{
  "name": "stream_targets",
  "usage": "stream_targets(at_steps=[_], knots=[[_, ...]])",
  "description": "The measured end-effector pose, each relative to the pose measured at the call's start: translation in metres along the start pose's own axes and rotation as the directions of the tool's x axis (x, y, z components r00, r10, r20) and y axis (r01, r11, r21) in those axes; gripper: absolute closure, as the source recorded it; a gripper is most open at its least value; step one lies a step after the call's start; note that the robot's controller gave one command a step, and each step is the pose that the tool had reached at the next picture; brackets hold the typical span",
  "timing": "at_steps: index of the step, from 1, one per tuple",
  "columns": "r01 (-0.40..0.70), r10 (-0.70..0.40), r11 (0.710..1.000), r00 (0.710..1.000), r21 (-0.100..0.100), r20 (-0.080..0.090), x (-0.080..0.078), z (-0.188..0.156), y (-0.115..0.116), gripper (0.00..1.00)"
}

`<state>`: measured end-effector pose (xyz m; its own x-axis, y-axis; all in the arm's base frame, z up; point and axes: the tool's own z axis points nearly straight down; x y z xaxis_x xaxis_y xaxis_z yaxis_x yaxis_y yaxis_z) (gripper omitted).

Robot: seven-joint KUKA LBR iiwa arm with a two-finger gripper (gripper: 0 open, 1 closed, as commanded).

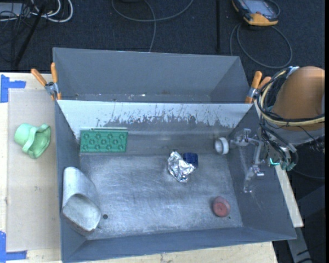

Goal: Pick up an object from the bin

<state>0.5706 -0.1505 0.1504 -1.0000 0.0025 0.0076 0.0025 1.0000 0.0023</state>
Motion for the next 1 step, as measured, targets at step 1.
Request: stream_targets(at_steps=[1], knots=[[0.003,-0.003,1.0,1.0,0.0,0.003,0.0535,0.0786,0.0192,0.0]])
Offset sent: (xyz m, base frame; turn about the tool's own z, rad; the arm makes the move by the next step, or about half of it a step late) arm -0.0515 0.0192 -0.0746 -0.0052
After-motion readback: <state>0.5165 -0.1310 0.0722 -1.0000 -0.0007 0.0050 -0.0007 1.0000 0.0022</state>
